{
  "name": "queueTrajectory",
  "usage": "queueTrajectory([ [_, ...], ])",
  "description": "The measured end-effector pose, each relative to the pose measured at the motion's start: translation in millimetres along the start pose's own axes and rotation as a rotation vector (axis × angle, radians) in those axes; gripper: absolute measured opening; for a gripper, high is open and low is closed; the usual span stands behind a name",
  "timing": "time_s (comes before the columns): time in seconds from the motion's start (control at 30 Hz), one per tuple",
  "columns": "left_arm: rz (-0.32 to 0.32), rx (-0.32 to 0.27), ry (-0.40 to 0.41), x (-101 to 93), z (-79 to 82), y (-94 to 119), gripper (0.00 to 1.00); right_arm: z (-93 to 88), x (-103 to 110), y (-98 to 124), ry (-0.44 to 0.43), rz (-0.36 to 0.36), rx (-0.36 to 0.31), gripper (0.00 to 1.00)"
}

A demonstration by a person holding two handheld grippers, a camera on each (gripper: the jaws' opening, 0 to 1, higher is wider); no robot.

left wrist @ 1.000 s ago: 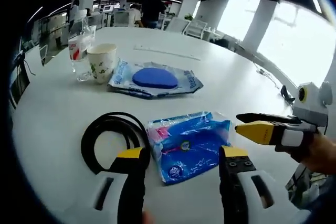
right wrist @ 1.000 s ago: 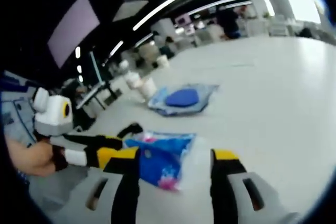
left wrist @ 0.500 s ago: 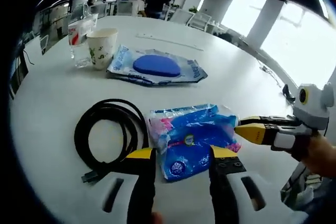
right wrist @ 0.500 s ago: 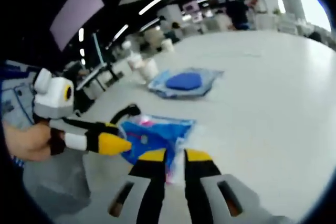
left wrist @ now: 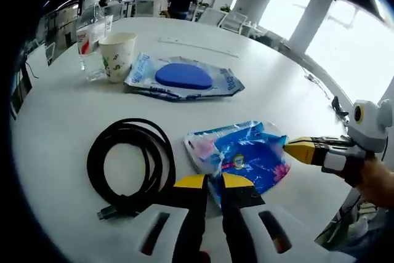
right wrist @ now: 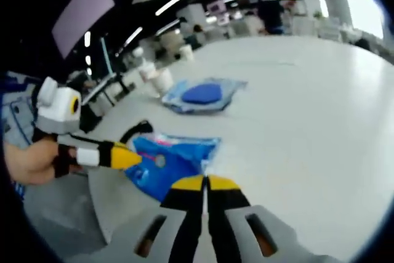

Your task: Arrange the tabletop items into an orderly group along one side of the table until the central work area is clear of visible clutter.

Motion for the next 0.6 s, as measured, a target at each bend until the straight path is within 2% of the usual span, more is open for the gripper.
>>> queueTrajectory([
  [0.27, -0.010, -0.021, -0.039, -13.3, 13.7, -1, 0.04, 9.9, -7, 15, -0.008, -0.017, -0.047, 0.00],
  [0.6, -0.048, -0.055, -0.111, -53.0, 40.8, -18, 0.04, 21.6, -48, 45, -0.051, -0.096, -0.114, 0.00],
])
Point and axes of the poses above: the point that each gripper's makers call its tool centre point, and the gripper's own axes: y roughly backward along the fingers, x roughly to its left, z roughly out of its top, the point moved 2 cm from there along y, roughly backward along the fingers, and after that the axes turned 8 degrees about x, right-handed, at the moved point
